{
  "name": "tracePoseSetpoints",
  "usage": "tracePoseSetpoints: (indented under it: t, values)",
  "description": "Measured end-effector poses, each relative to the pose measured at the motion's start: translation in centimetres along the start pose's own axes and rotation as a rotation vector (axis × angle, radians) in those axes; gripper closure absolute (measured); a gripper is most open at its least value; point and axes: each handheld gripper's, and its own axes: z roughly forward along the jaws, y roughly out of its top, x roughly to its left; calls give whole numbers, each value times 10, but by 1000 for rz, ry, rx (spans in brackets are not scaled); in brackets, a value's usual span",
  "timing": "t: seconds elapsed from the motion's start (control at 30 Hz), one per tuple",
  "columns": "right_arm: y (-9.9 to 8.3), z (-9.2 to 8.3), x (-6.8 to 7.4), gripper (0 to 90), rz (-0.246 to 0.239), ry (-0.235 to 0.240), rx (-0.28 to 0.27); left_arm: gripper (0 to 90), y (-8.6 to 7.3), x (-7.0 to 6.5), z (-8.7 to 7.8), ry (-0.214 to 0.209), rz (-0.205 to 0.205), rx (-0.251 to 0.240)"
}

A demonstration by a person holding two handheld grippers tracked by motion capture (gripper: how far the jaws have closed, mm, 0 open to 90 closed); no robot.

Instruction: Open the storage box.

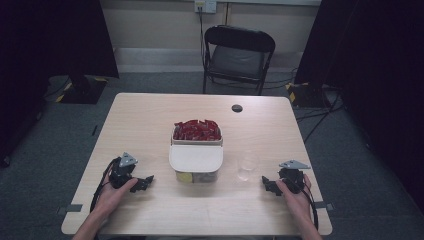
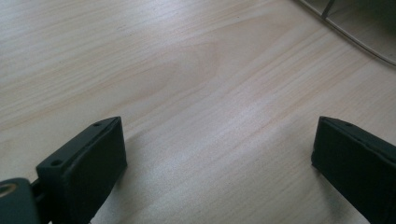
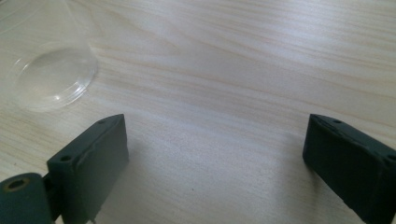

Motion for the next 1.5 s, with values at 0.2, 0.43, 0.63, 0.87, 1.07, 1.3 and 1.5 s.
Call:
tracePoseSetpoints:
  t: [0.2, 0.43, 0.63, 0.87, 1.07, 1.3, 1.5]
  values:
    - [0, 1, 0, 31, 11, -11, 7, 24, 2, 0, 1, 1, 2, 10]
    - [0, 1, 0, 31, 11, -11, 7, 98, 5, 2, -2, 12, -20, 21]
    - [0, 1, 0, 31, 12, -10, 7, 160, 6, 2, -5, 5, -44, 23]
    - [0, 1, 0, 31, 11, -10, 7, 160, 9, -1, -11, -35, -51, 1]
    - [0, 1, 0, 31, 12, -11, 7, 161, 13, -4, -18, -88, -68, -64]
    - [0, 1, -1, 32, 3, -4, 7, 161, 17, -10, -24, -124, -73, -82]
    - [0, 1, -1, 32, -4, 1, 7, 163, 22, -22, -23, -138, -53, -84]
